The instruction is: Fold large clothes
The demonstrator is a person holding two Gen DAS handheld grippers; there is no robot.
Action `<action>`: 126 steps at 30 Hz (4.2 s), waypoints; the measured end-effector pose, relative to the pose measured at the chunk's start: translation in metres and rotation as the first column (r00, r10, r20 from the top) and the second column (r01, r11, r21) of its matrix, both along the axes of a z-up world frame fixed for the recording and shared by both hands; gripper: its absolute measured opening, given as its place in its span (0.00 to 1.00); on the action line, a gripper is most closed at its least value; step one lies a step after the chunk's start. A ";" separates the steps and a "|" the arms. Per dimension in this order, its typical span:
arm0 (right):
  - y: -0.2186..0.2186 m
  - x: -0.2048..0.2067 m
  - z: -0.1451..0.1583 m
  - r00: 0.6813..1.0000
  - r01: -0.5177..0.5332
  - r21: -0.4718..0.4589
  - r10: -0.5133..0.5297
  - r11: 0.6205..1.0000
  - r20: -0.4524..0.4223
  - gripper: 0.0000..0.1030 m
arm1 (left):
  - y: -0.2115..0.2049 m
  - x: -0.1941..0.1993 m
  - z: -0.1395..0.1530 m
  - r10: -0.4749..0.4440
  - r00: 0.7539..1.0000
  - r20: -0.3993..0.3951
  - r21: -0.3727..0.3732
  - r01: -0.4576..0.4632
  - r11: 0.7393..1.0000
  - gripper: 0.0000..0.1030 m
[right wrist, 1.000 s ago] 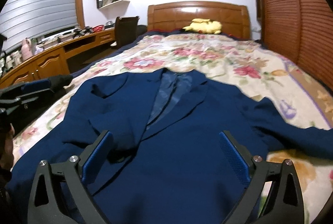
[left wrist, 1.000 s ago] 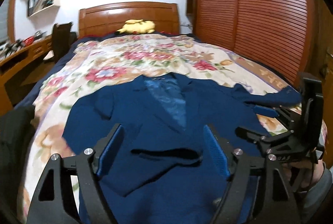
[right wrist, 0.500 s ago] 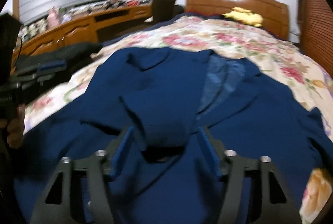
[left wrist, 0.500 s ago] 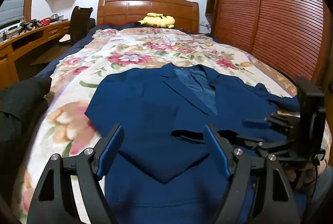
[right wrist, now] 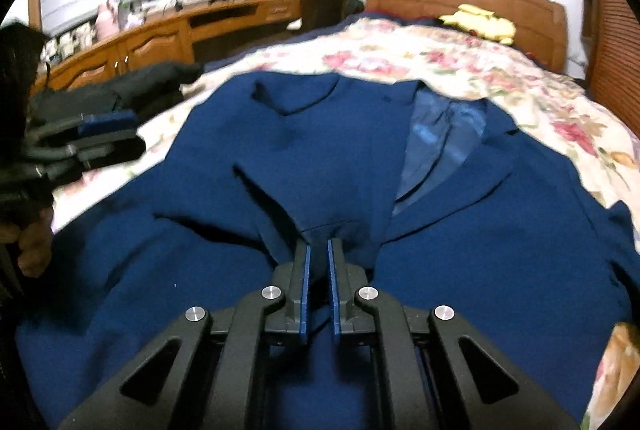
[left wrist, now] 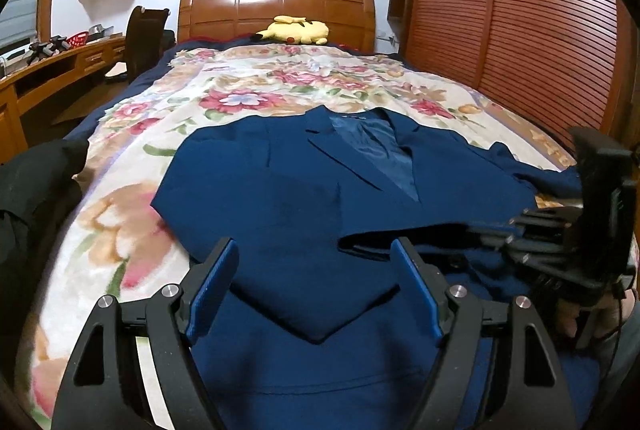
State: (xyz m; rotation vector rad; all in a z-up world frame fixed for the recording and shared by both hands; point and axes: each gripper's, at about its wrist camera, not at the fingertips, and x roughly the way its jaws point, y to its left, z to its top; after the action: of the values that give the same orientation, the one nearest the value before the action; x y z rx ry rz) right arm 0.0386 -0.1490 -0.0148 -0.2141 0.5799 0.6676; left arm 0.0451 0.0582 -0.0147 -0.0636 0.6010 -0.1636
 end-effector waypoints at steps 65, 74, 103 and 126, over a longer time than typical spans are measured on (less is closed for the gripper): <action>-0.005 -0.066 -0.026 0.984 0.139 -0.279 -0.164 0.950 -0.068 0.53 | -0.027 -0.032 0.005 -0.147 0.989 0.013 0.037 0.147 0.989 0.77; -0.020 -0.050 -0.027 0.981 0.176 -0.308 -0.191 0.935 -0.019 0.07 | -0.029 -0.033 0.006 -0.156 0.988 0.012 0.046 0.155 0.987 0.77; -0.138 -0.023 0.015 0.807 0.591 -0.163 -0.584 0.790 0.088 0.44 | -0.074 -0.033 0.014 -0.225 0.973 0.047 0.024 0.224 0.974 0.77; -0.317 0.005 0.001 0.598 0.794 -0.164 -0.801 0.586 0.034 0.61 | -0.115 -0.029 0.016 -0.238 0.968 0.077 0.039 0.236 0.971 0.88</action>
State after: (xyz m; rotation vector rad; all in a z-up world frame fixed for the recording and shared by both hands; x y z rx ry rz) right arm 0.0435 -0.4658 -0.0138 -0.0667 0.6995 -0.2780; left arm 0.0165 -0.0566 0.0013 0.0445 0.5288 -0.3878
